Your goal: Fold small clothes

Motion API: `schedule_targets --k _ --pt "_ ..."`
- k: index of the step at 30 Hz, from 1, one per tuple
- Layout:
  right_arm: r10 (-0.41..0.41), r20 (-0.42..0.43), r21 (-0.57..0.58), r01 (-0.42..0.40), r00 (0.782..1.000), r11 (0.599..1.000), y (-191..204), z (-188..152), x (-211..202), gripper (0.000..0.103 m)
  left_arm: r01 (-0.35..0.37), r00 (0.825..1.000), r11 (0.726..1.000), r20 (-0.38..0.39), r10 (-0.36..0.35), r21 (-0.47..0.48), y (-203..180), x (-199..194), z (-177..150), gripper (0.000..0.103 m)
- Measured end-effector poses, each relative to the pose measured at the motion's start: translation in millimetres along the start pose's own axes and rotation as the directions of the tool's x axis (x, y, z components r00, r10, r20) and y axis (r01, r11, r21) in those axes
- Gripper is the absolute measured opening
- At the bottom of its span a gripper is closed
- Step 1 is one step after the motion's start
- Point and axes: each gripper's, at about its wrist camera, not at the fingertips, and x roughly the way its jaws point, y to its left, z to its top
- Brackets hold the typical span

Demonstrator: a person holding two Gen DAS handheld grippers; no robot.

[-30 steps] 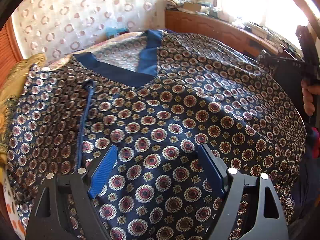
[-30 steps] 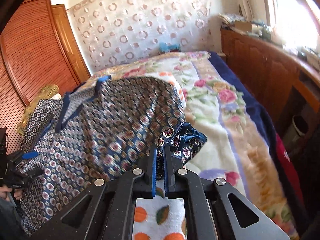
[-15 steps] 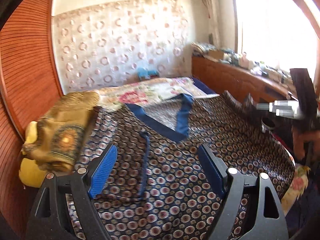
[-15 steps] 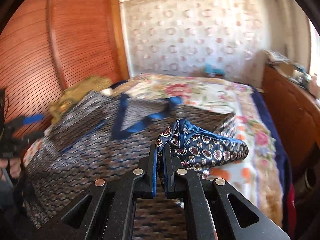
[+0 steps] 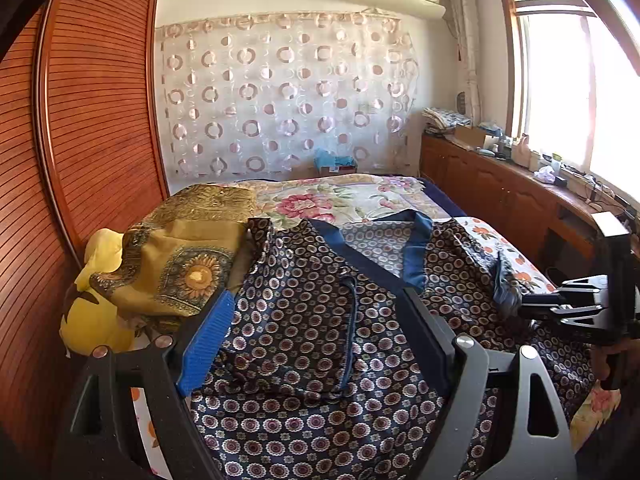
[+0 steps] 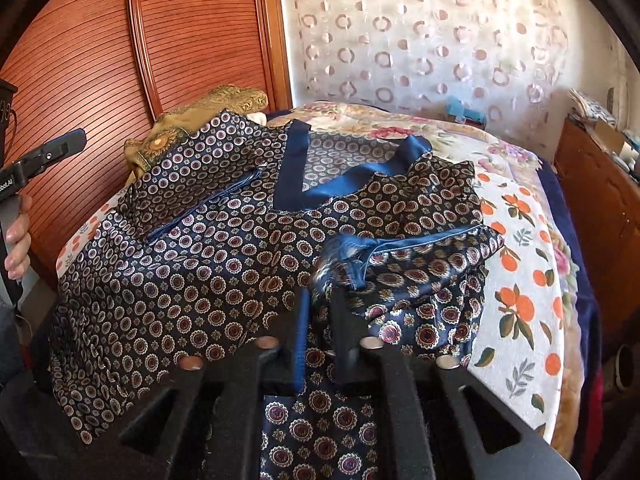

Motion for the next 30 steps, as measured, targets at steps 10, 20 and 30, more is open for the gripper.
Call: schedule_targets --k 10,20,30 --pt "-0.002 0.061 0.019 0.001 0.998 1.000 4 8 -15 0.049 0.000 1.000 1.000 -0.026 0.000 -0.005 3 11 -8 0.083" --pt "-0.111 0.012 0.183 0.107 0.994 0.977 -54 17 7 0.049 0.064 0.990 0.998 -0.125 -0.063 0.003 -12 41 -33 0.083" --pt "-0.166 -0.071 0.292 0.179 0.984 0.940 -83 47 64 0.049 0.124 0.973 0.991 -0.202 -0.112 0.049 -43 59 -56 0.083"
